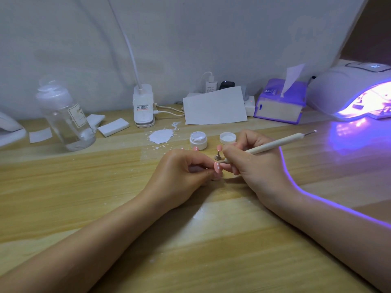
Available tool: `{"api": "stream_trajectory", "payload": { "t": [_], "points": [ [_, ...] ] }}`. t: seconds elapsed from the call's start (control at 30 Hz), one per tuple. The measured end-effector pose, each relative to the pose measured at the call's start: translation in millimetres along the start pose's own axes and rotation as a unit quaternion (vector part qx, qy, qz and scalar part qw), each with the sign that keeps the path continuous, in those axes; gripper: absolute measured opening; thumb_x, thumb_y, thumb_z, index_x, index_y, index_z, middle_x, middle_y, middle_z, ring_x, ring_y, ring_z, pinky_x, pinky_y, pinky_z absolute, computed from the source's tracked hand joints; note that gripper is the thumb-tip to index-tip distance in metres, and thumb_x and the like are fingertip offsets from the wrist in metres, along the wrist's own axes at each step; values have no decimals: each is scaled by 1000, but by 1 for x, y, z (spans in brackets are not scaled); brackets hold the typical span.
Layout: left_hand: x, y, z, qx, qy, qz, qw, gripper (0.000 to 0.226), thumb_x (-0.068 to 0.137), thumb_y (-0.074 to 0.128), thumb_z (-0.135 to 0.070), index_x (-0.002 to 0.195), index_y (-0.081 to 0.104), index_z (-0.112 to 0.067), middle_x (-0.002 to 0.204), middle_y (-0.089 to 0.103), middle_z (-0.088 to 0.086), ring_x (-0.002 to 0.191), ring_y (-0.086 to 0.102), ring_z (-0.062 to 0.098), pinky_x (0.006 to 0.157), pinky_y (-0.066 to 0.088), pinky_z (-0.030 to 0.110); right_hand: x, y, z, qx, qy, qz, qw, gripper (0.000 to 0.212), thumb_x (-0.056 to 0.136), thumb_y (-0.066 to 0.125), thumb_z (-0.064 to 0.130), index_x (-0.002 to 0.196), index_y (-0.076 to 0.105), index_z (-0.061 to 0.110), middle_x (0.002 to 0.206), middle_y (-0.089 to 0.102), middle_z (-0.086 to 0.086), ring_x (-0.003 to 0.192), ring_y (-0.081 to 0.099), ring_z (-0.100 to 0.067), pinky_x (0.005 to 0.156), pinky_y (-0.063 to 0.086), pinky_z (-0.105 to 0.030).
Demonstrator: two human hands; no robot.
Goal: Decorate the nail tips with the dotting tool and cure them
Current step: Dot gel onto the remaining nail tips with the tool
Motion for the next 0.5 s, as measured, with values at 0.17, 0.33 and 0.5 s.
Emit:
{"api": "stream_trajectory", "payload": {
  "t": [0.17,0.33,0.5],
  "points": [
    [0,-1,1,-1,-4,-2,1000,13,77,71,-13,75,73,-25,71,72,-10,63,60,-8,63,51,14,0,0,0,-3,3,-1,1000,46,73,57,-10,42,39,19,49,36,-9,58,58,-16,52,54,-23],
    [0,0,2,3,-4,0,1000,10,77,71,-13,75,73,-23,72,72,-9,64,61,-7,64,51,16,-1,2,0,-2,9,5,1000,45,75,58,-10,45,39,17,52,37,-13,50,59,-10,52,54,-22],
    [0,-1,-1,11,1,-2,1000,14,78,70,-13,74,73,-26,70,72,-7,59,57,-5,62,50,19,-2,2,1,5,14,4,1000,45,75,56,-11,45,38,17,43,37,-4,51,61,-6,54,56,-27]
  ]
}}
Point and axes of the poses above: each hand's wrist, its own x-axis towards the middle knuckle, its own y-axis out of the palm, z = x × y, the point moved 10 cm from there along x, towards the middle knuckle
